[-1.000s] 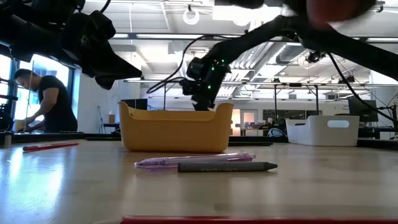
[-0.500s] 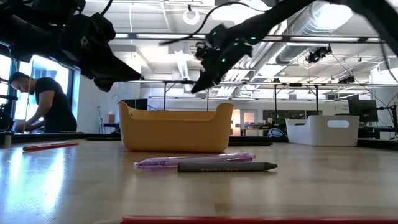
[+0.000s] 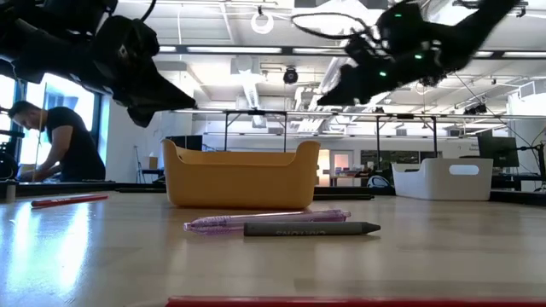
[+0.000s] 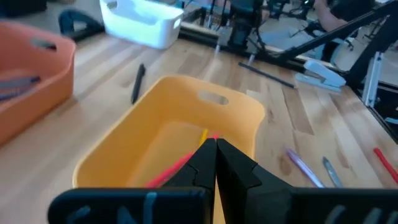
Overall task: Sort crayons/erasers/pens/pencils in bins
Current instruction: Put the top red pencil into the yellow bin
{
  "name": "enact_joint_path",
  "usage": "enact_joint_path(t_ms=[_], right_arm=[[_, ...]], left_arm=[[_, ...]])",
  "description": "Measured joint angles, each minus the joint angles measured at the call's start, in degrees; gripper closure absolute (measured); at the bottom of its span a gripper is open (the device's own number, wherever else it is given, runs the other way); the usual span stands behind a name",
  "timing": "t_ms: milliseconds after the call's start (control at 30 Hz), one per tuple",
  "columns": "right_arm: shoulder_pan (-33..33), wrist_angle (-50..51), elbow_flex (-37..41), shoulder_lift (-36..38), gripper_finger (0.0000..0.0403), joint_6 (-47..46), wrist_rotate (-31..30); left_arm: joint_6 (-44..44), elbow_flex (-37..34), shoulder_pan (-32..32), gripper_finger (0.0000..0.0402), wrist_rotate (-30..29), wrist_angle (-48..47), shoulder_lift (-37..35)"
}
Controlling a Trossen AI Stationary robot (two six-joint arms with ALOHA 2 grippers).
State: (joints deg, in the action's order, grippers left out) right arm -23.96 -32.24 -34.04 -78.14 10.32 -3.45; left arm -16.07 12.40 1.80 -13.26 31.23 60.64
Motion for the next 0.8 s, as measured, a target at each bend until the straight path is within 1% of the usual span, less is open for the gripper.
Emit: enact_joint_path(t_ms=[67, 100, 167, 267, 333, 400, 467, 533, 600, 700, 800], right_arm=[[0.54, -2.32, 4.78, 3.36, 0.0402, 0.00, -1.87], [0.64, -3.51, 6.73, 4.97, 0.0402, 0.00, -2.55], [0.63, -5.68, 9.97, 8.23, 0.0403, -0.49, -2.83], [0.63, -5.62, 13.45, 12.21, 0.0403, -1.47, -2.94], [0.63, -5.63, 14.60, 14.24, 0.0403, -1.29, -2.94], [0.63, -5.40, 15.46, 16.26, 0.0403, -1.23, -2.94], [0.63, -5.24, 16.11, 17.73, 0.0403, -0.92, -2.92], [0.63, -4.13, 16.32, 18.77, 0.0403, 0.06, -2.92], [0.63, -2.86, 16.32, 19.25, 0.0403, 0.36, -2.92], [0.63, -1.35, 16.32, 19.33, 0.0403, 0.46, -2.92], [0.63, -0.37, 16.32, 19.33, 0.0403, 1.02, -2.90]], left_arm=[[-2.75, 2.35, 0.00, 0.0401, -0.02, -6.31, -0.45], [-4.53, 4.23, -0.05, 0.0401, -0.05, -11.58, -1.03], [-8.94, 8.75, -0.36, 0.0401, -1.26, -24.63, -1.44], [-18.17, 16.29, -1.25, 0.0401, -3.65, -45.88, -1.48], [-24.97, 20.68, -1.95, 0.0401, -3.85, -57.50, -1.05], [-31.99, 23.24, -3.06, 0.0401, -3.49, -67.20, -0.85], [-39.36, 24.25, -4.23, 0.0401, -2.53, -72.76, -0.82], [-47.46, 23.80, -5.12, 0.0399, -0.98, -77.19, -0.80], [-53.41, 22.63, -5.76, 0.0391, 0.52, -79.80, -0.78], [-59.69, 19.89, -6.60, 0.0365, 2.92, -79.62, -0.74], [-65.04, 16.66, -6.84, 0.0328, 5.28, -76.01, -0.74]])
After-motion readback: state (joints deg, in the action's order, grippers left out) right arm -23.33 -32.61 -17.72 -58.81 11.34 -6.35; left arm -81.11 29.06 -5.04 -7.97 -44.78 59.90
